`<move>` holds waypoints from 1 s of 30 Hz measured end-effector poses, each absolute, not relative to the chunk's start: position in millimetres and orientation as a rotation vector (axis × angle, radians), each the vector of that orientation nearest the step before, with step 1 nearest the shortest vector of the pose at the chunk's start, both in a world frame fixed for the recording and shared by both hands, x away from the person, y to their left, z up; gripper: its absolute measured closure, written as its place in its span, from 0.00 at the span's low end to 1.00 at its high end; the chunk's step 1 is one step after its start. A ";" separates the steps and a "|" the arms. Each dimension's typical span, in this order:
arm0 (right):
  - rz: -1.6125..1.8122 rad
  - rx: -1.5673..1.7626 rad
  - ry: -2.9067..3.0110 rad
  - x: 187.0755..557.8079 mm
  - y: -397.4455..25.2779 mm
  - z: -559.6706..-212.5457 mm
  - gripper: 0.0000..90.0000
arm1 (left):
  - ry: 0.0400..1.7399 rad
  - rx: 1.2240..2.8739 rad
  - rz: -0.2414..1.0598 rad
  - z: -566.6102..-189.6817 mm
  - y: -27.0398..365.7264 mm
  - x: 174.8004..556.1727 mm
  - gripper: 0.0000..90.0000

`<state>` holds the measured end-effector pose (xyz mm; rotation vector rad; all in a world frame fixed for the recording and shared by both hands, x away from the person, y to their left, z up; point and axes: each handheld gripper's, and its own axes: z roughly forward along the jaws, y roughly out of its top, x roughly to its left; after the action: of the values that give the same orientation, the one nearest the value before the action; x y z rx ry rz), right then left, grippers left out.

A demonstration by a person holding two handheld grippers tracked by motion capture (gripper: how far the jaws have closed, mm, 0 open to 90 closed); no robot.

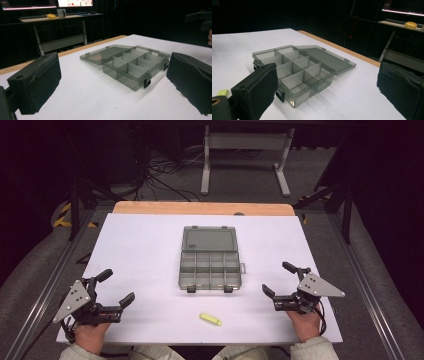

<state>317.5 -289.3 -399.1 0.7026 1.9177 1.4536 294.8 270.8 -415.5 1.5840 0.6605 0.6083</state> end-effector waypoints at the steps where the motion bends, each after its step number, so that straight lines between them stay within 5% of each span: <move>1: 1.454 0.703 1.918 317.5 -289.3 -399.1 0.05 | 0.661 1.584 0.608 -415.5 270.8 294.8 0.00; 30: 1.461 0.719 1.955 322.4 -287.2 -400.4 0.05 | 0.591 1.623 0.579 -401.7 247.2 298.4 0.00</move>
<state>322.4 -287.2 -400.4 0.7193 1.9550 1.4614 298.4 247.2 -401.7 1.6226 0.5912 0.5787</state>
